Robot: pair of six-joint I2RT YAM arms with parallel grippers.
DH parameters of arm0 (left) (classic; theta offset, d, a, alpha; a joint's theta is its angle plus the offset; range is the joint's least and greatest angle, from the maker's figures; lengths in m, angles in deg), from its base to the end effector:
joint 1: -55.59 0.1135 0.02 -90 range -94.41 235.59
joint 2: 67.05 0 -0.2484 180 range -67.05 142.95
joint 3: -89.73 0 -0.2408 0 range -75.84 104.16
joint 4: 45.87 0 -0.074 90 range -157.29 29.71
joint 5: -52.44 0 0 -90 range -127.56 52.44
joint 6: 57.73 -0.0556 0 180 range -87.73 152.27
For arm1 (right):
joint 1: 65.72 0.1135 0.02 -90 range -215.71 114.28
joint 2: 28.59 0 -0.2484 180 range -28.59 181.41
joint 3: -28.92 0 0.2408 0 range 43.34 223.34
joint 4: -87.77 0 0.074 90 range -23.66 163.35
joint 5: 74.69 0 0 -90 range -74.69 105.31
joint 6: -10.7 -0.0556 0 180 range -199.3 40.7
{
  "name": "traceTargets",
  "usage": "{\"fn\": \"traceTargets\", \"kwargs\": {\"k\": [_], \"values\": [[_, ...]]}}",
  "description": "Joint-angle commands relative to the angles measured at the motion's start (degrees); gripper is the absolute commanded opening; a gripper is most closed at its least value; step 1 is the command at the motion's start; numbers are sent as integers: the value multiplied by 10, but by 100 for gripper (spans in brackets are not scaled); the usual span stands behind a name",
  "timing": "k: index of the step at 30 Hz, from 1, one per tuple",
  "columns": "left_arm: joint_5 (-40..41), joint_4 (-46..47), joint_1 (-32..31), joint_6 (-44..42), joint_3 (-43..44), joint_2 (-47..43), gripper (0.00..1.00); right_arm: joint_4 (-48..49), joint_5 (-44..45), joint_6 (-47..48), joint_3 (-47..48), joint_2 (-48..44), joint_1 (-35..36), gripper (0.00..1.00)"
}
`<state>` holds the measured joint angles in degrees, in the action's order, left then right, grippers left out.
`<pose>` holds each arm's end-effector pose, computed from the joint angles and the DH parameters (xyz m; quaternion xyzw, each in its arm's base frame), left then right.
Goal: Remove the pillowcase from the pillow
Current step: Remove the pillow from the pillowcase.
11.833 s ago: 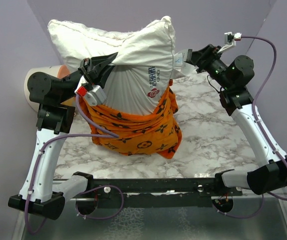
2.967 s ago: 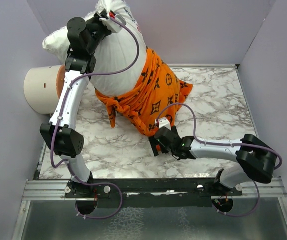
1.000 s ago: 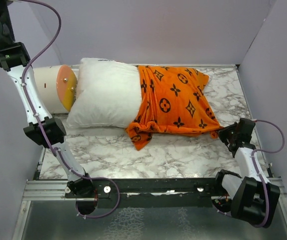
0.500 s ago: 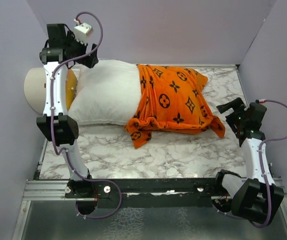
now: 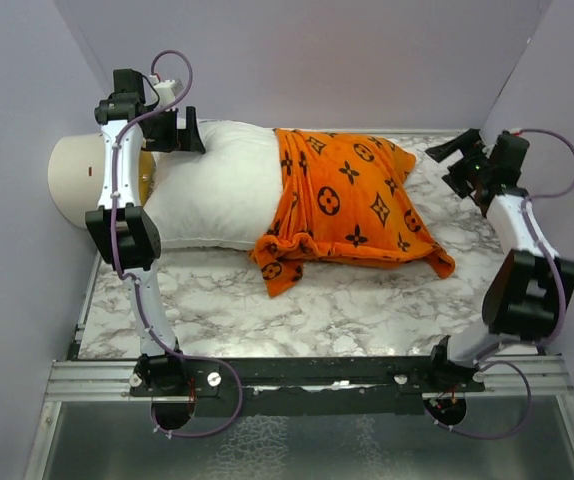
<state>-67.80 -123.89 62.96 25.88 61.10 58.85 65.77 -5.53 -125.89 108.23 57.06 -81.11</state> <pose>0.4571 0.0309 0.3214 0.0759 0.9150 -0.2081 0.3373 0.3440 -0.0742 0.2748 0.3554 0.7717 0.2851 0.4437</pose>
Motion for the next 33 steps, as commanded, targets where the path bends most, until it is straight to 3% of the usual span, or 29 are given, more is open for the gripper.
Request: {"fn": "traceTargets", "kwargs": {"k": [1, 3, 6, 8, 15, 17, 21, 23, 25, 29, 33], "values": [[-56, -29, -17, 36, 55, 71, 97, -20, -45, 19, 127, 176, 52, 100], [-46, -36, -18, 27, 92, 93, 74, -30, -60, 17, 173, 240, 55, 100], [-10, -25, -19, 21, 133, 116, 22, -30, -66, 16, 208, 301, 56, 100], [-4, -16, -21, 22, 145, 129, 9, -26, -73, 14, 223, 327, 56, 100], [2, -34, -67, -19, 214, 173, 6, 47, -113, -48, 225, 398, 56, 100], [-9, -45, -84, -41, 211, 167, 0, 88, -140, -88, 230, 429, 56, 100], [-5, -71, -107, -88, 185, 148, 0, 142, -168, -141, 266, 479, 61, 97], [14, -71, -107, -105, 173, 138, 0, 159, -171, -147, 278, 489, 63, 88], [49, -69, -107, -126, 171, 131, 0, 215, -175, -166, 266, 487, 61, 70], [112, -46, -105, -156, 173, 117, 0, 286, -171, -205, 222, 469, 48, 4], [186, -11, -105, -192, 162, 101, 0, 291, -140, -189, 170, 412, 29, 1]]}}
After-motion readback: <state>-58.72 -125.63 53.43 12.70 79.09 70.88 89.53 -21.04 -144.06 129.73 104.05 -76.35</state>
